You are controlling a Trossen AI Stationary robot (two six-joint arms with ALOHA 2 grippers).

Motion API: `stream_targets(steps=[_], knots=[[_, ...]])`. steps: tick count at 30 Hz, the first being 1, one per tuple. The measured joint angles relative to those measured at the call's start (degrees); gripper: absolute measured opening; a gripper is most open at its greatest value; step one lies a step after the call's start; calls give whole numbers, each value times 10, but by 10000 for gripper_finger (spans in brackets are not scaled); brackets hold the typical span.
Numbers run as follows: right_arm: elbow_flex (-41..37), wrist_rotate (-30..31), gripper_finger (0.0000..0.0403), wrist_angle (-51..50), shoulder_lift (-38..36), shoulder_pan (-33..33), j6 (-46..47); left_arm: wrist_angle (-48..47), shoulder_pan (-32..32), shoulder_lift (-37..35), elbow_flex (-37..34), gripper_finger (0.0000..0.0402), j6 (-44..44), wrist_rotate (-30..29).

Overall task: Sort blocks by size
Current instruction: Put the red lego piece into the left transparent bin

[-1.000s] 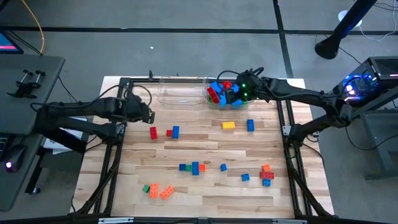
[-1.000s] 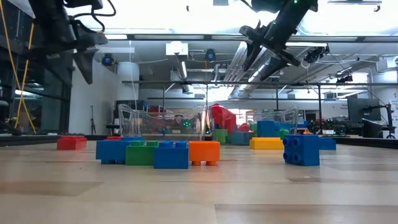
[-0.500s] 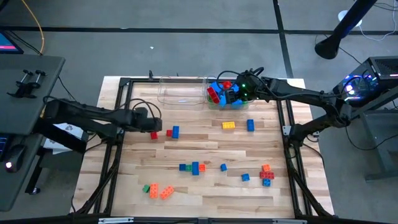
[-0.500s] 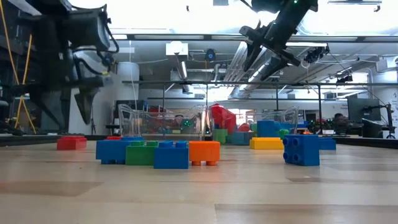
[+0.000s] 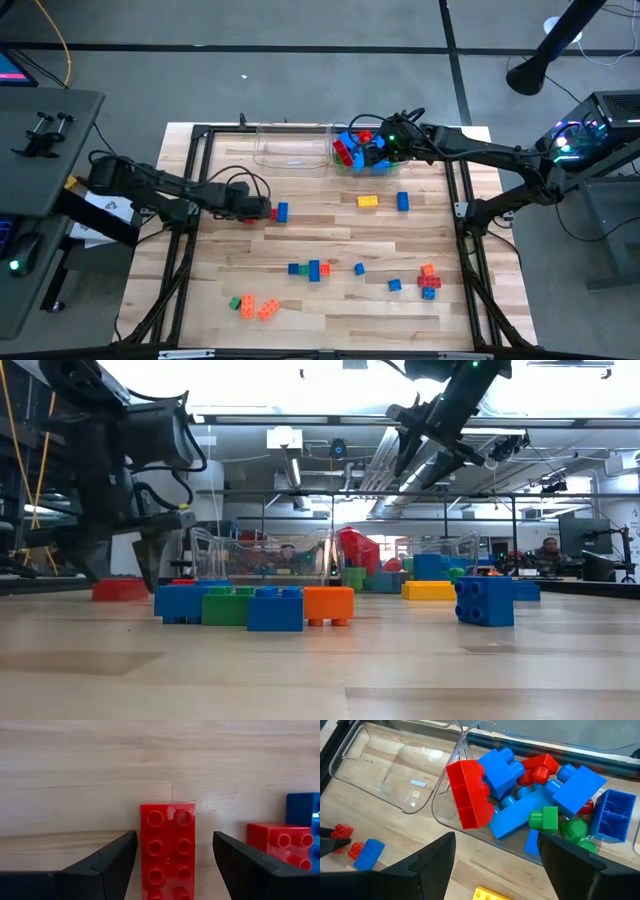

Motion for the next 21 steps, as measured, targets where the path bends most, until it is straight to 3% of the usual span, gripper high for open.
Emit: stream_targets(steps=[7,13,17,21], knots=[[0,5,277,-8,0,0,-2,-6,-4,21,0,235,73,4],[0,5,277,-14,0,0,-2,-10,-3,-5,-3,102,110,11],[0,-35,277,-11,0,0,1,5,6,-69,6,99,168,33],[0,-94,277,15,0,22,10,11,15,-162,59,99,285,27]])
